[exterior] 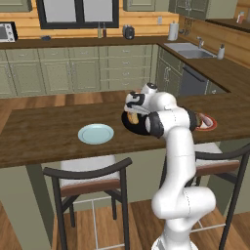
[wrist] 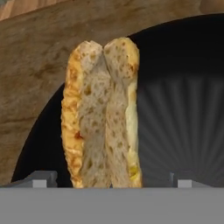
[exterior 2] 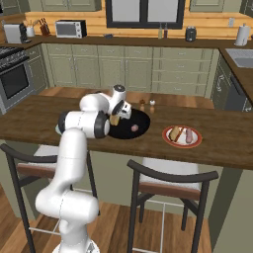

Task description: Place one bun and one sausage from the bowl on each plate.

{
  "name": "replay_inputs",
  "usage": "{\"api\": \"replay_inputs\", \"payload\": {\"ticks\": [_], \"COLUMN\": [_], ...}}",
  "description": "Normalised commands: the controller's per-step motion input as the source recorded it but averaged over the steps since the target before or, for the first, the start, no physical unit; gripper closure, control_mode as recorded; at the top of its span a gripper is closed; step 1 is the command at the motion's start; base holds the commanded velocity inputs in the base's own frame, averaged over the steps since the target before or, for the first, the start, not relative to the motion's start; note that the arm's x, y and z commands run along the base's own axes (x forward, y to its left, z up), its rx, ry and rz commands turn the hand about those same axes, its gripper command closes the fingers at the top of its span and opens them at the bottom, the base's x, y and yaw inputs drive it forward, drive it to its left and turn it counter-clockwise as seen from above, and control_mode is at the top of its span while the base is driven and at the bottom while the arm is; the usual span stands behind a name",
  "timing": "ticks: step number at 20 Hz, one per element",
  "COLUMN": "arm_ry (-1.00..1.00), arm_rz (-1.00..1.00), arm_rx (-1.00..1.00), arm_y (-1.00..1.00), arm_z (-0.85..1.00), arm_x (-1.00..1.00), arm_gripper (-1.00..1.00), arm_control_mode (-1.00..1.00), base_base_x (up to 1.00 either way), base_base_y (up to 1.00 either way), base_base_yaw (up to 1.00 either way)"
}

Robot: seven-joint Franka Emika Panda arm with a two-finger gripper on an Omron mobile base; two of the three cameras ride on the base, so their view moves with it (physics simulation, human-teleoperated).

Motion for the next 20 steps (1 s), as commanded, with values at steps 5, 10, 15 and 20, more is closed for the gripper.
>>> {"api": "replay_inputs", "payload": {"ticks": [5, 10, 15, 20], "arm_ry": [0.06, 0.01, 0.02, 0.01], "arm_rz": [0.0, 0.0, 0.0, 0.0], "arm_rx": [0.0, 0.0, 0.02, 0.04], "arm_y": [0.15, 0.0, 0.0, 0.0], "arm_z": [-0.32, -0.09, -0.13, -0.24], "arm_x": [0.0, 0.0, 0.0, 0.0], "arm_gripper": [-1.0, -1.0, -1.0, -1.0], "arm_control_mode": [-1.0, -1.0, -1.0, -1.0], "base_base_x": [0.0, 0.0, 0.0, 0.0], "base_base_y": [0.0, 0.0, 0.0, 0.0], "base_base_yaw": [0.0, 0.0, 0.0, 0.0]}}
